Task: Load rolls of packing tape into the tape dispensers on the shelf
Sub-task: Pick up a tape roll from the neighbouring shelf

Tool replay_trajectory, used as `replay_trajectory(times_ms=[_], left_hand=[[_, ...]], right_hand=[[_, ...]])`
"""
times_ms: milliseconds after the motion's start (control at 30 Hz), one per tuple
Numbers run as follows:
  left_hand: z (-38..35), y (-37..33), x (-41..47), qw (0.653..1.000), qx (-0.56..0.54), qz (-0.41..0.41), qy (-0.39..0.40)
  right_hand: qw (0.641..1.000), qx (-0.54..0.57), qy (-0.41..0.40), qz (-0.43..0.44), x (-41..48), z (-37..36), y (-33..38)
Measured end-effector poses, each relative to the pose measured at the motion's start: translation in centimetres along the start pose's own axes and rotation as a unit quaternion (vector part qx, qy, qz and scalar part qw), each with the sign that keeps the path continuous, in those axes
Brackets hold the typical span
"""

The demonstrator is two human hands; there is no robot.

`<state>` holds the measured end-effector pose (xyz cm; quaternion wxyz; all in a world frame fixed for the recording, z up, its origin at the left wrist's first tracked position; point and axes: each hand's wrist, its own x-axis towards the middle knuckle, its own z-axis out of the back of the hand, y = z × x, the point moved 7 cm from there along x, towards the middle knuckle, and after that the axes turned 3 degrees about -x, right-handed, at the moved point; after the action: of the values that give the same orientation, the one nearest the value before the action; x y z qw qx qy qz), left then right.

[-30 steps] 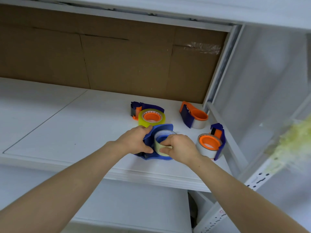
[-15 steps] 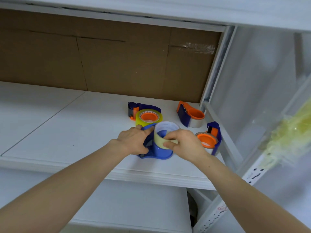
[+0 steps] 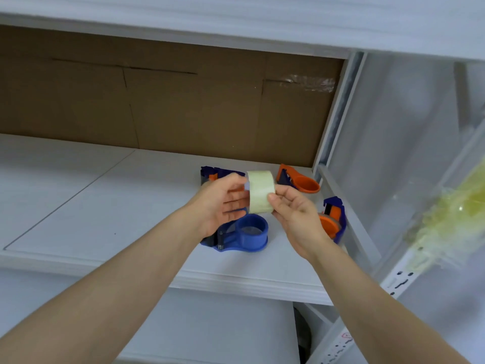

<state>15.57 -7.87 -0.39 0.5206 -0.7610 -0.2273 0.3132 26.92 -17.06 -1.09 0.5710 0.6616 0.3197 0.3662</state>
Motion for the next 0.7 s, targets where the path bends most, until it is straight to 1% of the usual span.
replay_trajectory(times_ms=[100,200,233,300,400,467,500,567,600,633,700], left_hand=[[0.2,-0.4,0.0,0.998,-0.041,-0.044,-0.013],[0.7,-0.9,0.0,0.996,-0.059,-0.061,-0.015],[0.9,-1.0,0.0,0.996,-0.050,-0.067,-0.011],[1.2,-1.4,-0.2,0.996,0.008,-0.079,-0.025],[2.7,-1.7,0.0,0.979,0.143,-0.095,-0.108],[3.6,-1.3,0.7,0.951,0.257,-0.101,-0.137],[3.8,-1.0,1.1,0.929,0.327,-0.104,-0.139],[3.5,-0.5,1.2,0.874,0.459,-0.111,-0.118],[3.2,-0.2,1.2,0.852,0.500,-0.115,-0.101],[2.9,0.1,1.4,0.838,0.526,-0.117,-0.086],[2.6,0.5,1.7,0.815,0.562,-0.123,-0.074]], right_hand=[[0.999,-0.026,0.017,-0.005,0.1,-0.9,-0.2],[0.998,-0.039,0.043,-0.009,0.1,-1.6,-0.1],[0.997,-0.054,0.045,-0.008,0.1,-1.7,0.0],[0.995,-0.093,0.020,0.013,0.3,-1.1,0.7],[0.981,-0.168,-0.072,0.059,1.3,1.4,2.1],[0.956,-0.267,-0.108,0.053,2.2,3.1,1.8],[0.937,-0.330,-0.104,0.041,2.8,3.6,1.2],[0.885,-0.460,-0.073,0.015,4.0,4.0,-0.7],[0.859,-0.508,-0.060,0.003,4.4,4.0,-1.7],[0.842,-0.538,-0.051,-0.007,4.8,4.0,-2.6],[0.816,-0.577,-0.025,-0.024,5.4,3.8,-4.3]])
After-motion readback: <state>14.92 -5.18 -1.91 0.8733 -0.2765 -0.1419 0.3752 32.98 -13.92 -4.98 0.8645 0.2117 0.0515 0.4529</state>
